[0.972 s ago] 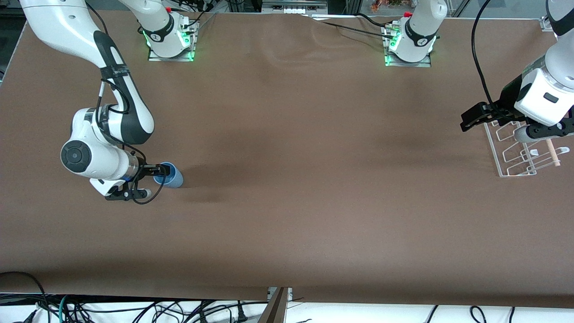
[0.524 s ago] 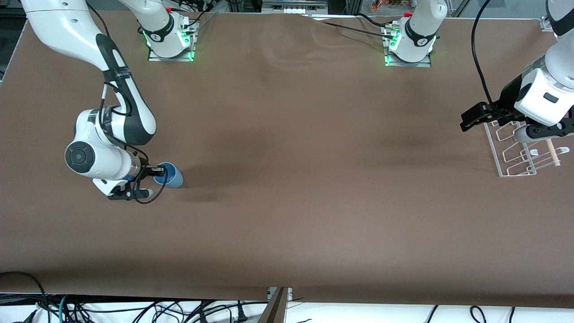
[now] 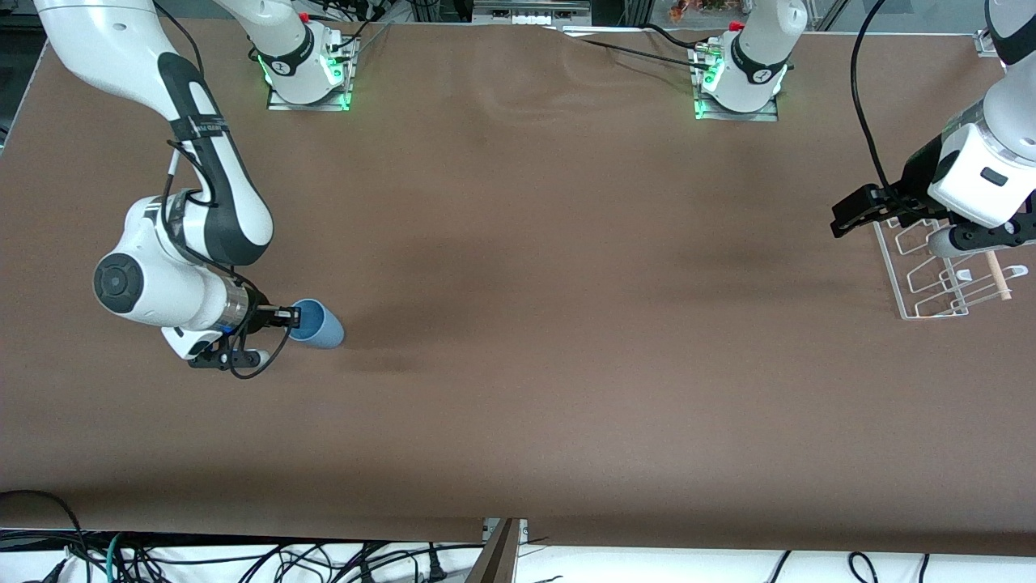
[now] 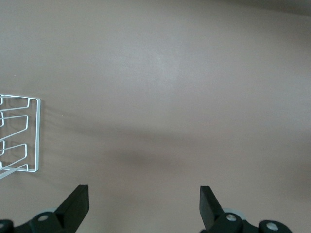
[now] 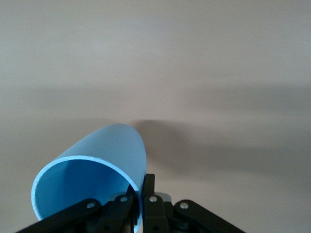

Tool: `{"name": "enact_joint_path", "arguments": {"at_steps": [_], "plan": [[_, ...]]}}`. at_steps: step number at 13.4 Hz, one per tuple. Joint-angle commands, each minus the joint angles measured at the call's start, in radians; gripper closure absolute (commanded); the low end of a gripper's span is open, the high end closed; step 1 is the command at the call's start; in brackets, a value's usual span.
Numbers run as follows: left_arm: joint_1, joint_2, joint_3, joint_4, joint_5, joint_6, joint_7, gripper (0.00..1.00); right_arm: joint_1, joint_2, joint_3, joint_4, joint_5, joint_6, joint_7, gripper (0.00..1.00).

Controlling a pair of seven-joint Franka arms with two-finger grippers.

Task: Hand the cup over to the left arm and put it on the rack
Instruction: 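Lift the cup with the right gripper while the left gripper approaches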

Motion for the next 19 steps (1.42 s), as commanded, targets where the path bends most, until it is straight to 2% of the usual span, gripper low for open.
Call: {"name": "enact_joint_path", "arguments": {"at_steps": [1,7,10,12,15,19], "plan": [[-0.005,0.012,0.002,0.024,-0.016,-0.006,-0.003,0.00,0.009,-0.005,0.034,0.090,0.136,-0.086,-0.003,1.00],[-0.012,0.038,-0.001,0.036,-0.015,-0.006,-0.003,0.00,0.144,0.061,0.056,0.254,0.361,-0.087,0.170,1.00],[-0.006,0.049,0.002,0.086,-0.010,-0.014,0.005,0.00,0.218,0.098,0.062,0.332,0.532,-0.076,0.294,1.00],[0.000,0.049,0.002,0.086,0.001,-0.020,0.031,0.00,0.256,0.118,0.062,0.373,0.589,-0.075,0.331,1.00],[0.006,0.061,0.002,0.085,-0.013,-0.021,0.172,0.00,0.326,0.138,0.062,0.422,0.669,-0.023,0.351,1.00],[-0.014,0.064,-0.001,0.109,-0.028,0.040,0.227,0.00,0.365,0.135,0.071,0.442,0.685,-0.007,0.429,1.00]]}}
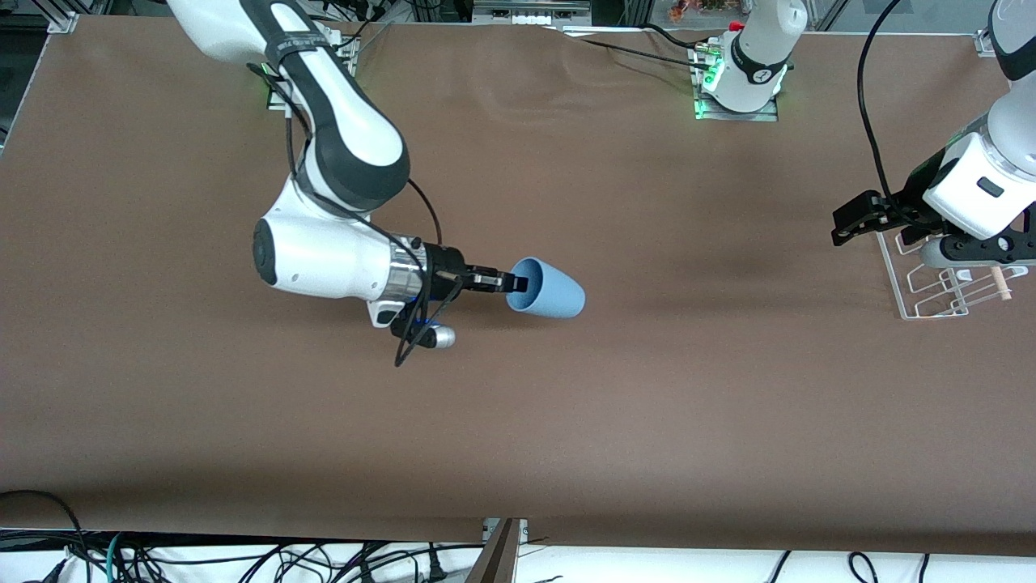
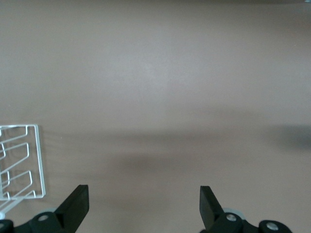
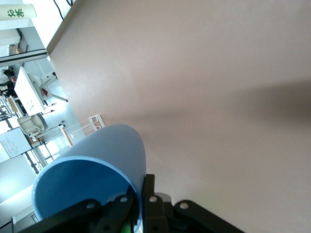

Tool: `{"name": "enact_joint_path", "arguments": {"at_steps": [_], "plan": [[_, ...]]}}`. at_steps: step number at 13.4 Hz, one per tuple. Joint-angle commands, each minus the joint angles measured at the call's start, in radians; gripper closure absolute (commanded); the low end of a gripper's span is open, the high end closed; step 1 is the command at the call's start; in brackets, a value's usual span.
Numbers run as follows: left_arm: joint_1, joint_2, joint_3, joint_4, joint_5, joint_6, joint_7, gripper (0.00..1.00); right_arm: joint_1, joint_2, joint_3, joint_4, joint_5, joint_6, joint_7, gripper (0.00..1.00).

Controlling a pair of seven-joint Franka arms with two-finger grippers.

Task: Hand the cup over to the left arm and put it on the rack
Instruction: 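Lift the cup with the right gripper while the left gripper approaches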

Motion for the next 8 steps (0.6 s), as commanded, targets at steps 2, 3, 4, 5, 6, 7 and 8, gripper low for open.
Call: {"name": "enact_joint_path", "arguments": {"at_steps": [2,3,4,5,6,7,8], "plan": [[-0.038,0.031,-0.014,0.039,-0.070,0.084,0.142,0.00,0.007,0.016,0.035,0.044,0.025,-0.002,0.068,1.00],[-0.059,0.054,-0.014,0.042,-0.084,0.103,0.185,0.00,0.007,0.014,0.046,0.044,0.025,-0.008,0.069,1.00],[-0.076,0.074,-0.014,0.040,-0.112,0.144,0.235,0.00,0.007,0.013,0.046,0.044,0.025,-0.011,0.071,1.00],[-0.083,0.104,-0.014,0.039,-0.156,0.199,0.287,0.00,0.007,0.010,0.049,0.044,0.026,-0.014,0.074,1.00],[-0.090,0.129,-0.012,0.039,-0.200,0.247,0.364,0.00,0.004,0.008,0.053,0.044,0.026,-0.014,0.085,1.00],[-0.102,0.152,-0.012,0.037,-0.211,0.309,0.459,0.00,0.004,0.006,0.055,0.044,0.026,-0.014,0.091,1.00],[-0.118,0.169,-0.012,0.033,-0.212,0.380,0.564,0.00,0.002,0.005,0.061,0.044,0.026,-0.014,0.100,1.00]]}}
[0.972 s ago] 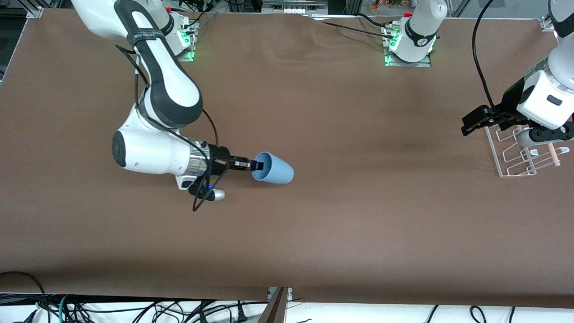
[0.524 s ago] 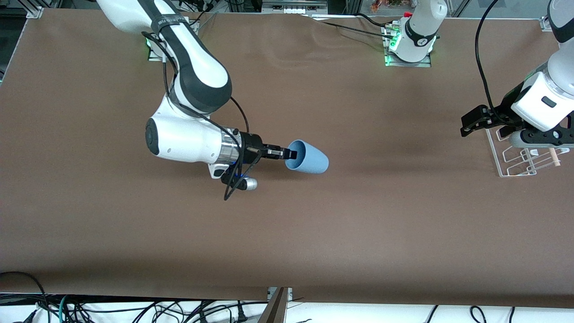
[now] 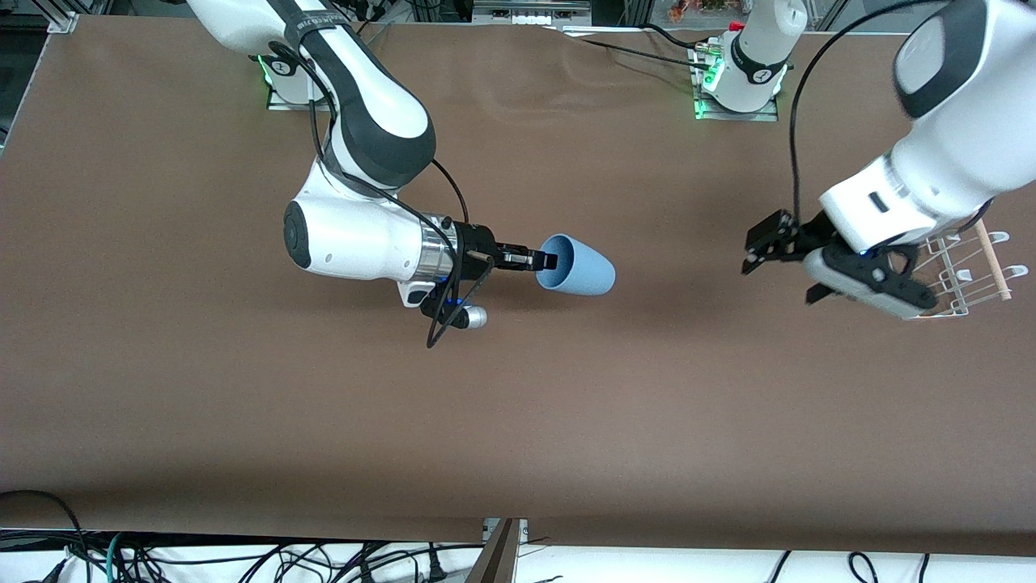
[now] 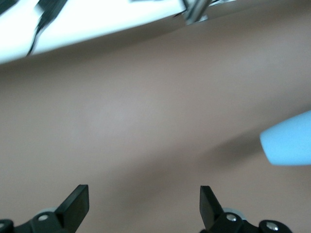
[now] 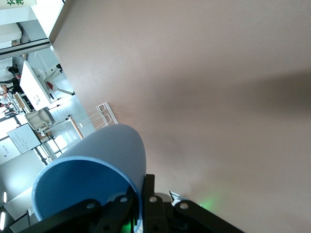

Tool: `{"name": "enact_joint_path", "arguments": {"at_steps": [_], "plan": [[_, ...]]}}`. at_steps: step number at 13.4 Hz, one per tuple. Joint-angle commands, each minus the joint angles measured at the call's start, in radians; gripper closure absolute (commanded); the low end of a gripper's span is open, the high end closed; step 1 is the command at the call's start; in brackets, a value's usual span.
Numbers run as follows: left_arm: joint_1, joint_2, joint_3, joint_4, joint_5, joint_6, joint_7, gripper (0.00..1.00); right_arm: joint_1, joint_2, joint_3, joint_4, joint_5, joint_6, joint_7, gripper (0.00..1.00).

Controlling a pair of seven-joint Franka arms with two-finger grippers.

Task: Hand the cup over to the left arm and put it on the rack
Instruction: 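Lower the left gripper onto the cup's open end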

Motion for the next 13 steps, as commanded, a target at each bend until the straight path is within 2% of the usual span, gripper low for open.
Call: {"name": "enact_joint_path", "arguments": {"at_steps": [1,4,7,8,10,13], "plan": [[-0.031,0.065,0.010,0.021,-0.036,0.141,0.251,0.00,-0.007,0.005,0.017,0.027,0.020,-0.013,0.034,1.00],[-0.080,0.090,0.010,0.009,-0.018,0.270,0.358,0.00,-0.010,0.005,0.022,0.027,0.031,-0.013,0.037,1.00],[-0.131,0.079,0.010,-0.057,0.037,0.330,0.465,0.00,-0.010,0.003,0.022,0.027,0.078,-0.013,0.037,1.00],[-0.133,0.062,0.010,-0.089,0.054,0.346,0.470,0.00,-0.010,0.003,0.022,0.028,0.083,-0.013,0.037,1.00],[-0.150,-0.006,0.010,-0.218,0.080,0.407,0.487,0.00,-0.013,0.002,0.022,0.028,0.083,-0.016,0.037,1.00],[-0.151,-0.094,0.001,-0.344,0.079,0.404,0.595,0.00,-0.013,-0.004,0.022,0.027,0.083,-0.016,0.037,1.00]]}}
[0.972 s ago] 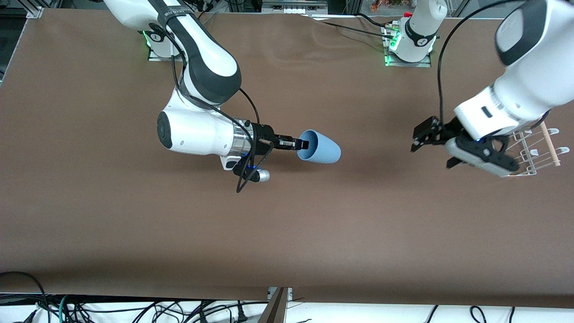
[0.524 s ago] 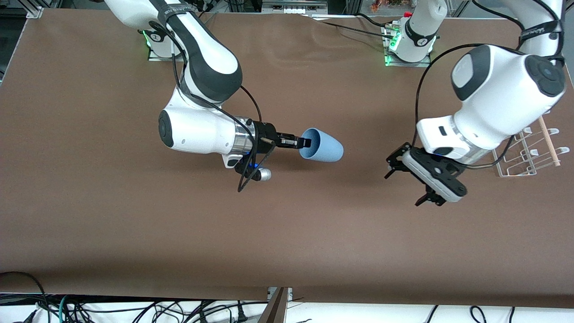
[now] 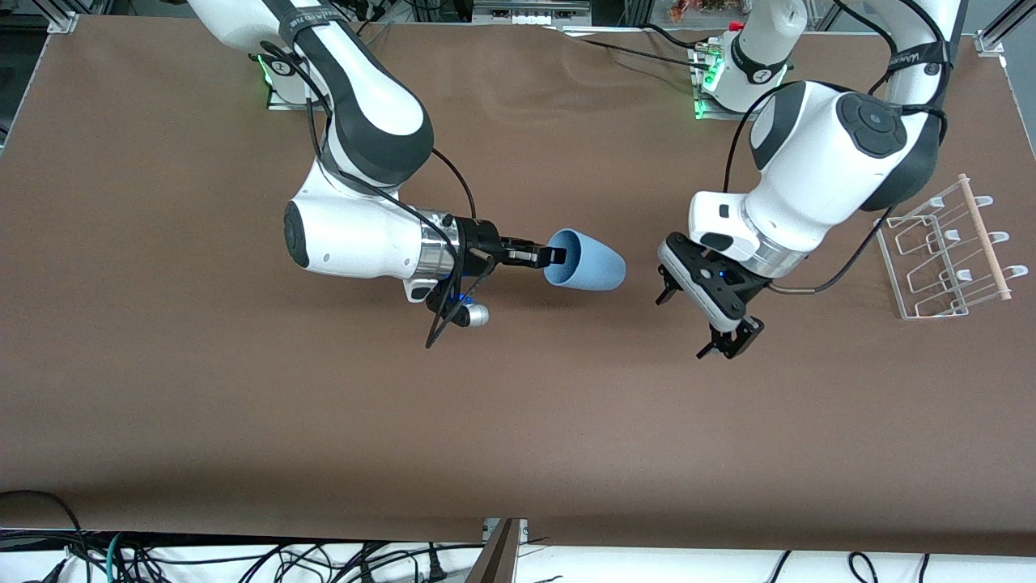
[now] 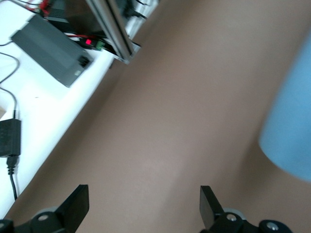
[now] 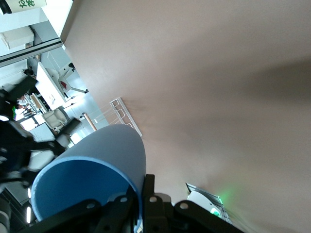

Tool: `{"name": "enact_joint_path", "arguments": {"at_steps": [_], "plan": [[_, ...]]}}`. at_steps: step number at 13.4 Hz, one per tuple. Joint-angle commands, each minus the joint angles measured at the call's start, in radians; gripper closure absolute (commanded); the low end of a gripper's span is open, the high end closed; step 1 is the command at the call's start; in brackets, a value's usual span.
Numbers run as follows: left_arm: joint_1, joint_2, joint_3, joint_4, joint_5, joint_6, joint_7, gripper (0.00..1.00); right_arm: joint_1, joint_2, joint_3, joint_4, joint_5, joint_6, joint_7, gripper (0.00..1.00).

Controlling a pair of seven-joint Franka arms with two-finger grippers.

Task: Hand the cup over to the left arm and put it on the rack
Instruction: 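Lower the left gripper onto the cup's open end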

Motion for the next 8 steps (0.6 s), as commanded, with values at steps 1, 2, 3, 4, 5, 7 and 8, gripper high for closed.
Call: {"name": "enact_joint_path", "arguments": {"at_steps": [1,2,3,4,5,7,8], "plan": [[-0.004,-0.131,-0.008,-0.167,0.013,0.018,0.100,0.00,-0.013,-0.004,0.012,0.018,0.018,-0.015,0.013,1.00],[-0.004,-0.147,-0.040,-0.195,0.013,0.018,0.110,0.00,-0.021,-0.002,0.012,0.016,0.018,-0.015,0.012,1.00],[-0.005,-0.157,-0.074,-0.215,0.013,0.018,0.109,0.00,-0.022,-0.004,0.014,0.018,0.018,-0.014,0.010,1.00],[-0.007,-0.157,-0.108,-0.217,0.012,0.018,0.098,0.00,-0.022,-0.004,0.014,0.018,0.018,-0.014,0.010,1.00],[-0.018,-0.154,-0.123,-0.217,0.012,0.027,0.088,0.00,-0.022,-0.004,0.014,0.018,0.018,-0.014,0.010,1.00],[-0.047,-0.144,-0.127,-0.211,0.015,0.061,0.075,0.00,-0.022,-0.004,0.014,0.018,0.018,-0.014,0.009,1.00],[-0.047,-0.138,-0.127,-0.211,0.015,0.079,0.075,0.00,-0.021,-0.004,0.015,0.018,0.018,-0.014,0.009,1.00]]}}
